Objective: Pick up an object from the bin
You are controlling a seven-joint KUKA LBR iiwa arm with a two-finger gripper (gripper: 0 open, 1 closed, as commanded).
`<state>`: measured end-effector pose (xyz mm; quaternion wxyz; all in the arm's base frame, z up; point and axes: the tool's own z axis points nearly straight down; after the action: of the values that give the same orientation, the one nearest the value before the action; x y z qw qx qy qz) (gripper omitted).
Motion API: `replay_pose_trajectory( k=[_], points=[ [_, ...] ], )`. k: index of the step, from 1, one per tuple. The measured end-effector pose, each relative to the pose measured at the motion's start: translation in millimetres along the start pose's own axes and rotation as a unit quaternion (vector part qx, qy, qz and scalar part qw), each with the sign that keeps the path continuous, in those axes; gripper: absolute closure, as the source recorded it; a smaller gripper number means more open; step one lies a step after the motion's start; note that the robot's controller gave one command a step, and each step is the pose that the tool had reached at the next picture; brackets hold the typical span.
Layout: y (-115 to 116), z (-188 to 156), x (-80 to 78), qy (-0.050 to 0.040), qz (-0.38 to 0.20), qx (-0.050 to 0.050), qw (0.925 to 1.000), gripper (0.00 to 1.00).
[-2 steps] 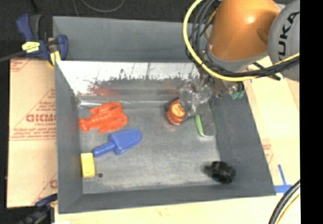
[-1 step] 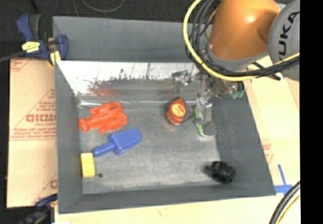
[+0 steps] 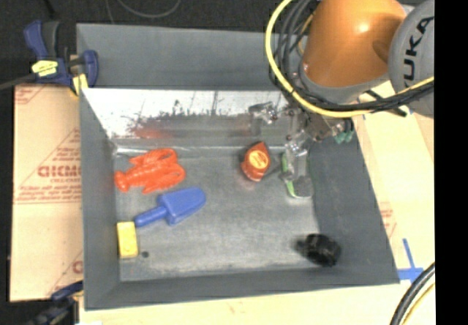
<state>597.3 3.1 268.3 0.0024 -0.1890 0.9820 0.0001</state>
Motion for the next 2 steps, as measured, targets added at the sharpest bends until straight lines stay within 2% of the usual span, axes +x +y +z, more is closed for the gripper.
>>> replay_pose_trajectory(
  k=[1, 2],
  points=[
    [4, 39, -18.9, -0.0045, -0.022, 0.003, 0.9997, 0.0],
    [33, 91, -25.7, -0.0003, -0.031, 0.0, 0.9995, 0.0]
  ],
)
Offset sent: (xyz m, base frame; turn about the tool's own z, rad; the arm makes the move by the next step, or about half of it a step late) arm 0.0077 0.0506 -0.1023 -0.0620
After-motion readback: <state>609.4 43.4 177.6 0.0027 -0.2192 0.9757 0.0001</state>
